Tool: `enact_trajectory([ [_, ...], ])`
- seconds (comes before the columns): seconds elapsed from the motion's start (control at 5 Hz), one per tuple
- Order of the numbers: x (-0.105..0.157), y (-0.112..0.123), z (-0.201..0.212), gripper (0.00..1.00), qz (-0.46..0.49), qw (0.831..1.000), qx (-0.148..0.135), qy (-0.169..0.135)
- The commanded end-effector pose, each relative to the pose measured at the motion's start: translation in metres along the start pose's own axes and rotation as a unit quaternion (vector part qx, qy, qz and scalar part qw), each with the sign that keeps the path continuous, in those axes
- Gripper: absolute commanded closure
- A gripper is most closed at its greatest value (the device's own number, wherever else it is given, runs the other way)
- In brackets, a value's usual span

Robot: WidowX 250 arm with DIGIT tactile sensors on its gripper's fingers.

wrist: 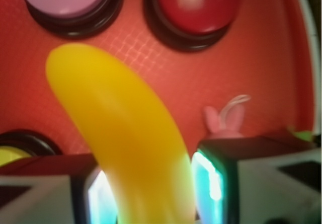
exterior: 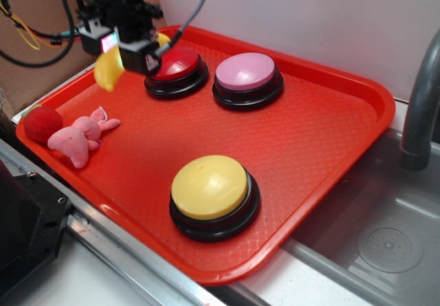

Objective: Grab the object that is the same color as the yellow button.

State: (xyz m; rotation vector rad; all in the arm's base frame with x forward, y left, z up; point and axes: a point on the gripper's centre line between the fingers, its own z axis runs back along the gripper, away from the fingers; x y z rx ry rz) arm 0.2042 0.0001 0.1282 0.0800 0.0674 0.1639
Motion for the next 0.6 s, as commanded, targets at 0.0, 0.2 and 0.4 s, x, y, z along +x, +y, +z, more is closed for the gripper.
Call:
enact_trajectory([
  [0.0, -0.007, 0.021, 0.079, 1.00, 0.007, 0.996, -0.042, -0.078],
  [0.2, -0.013, 0.027, 0.095, 1.00, 0.016, 0.992, -0.045, -0.117],
  [0.4, -0.011, 0.032, 0.088, 1.00, -0.013, 0.991, -0.061, -0.115],
])
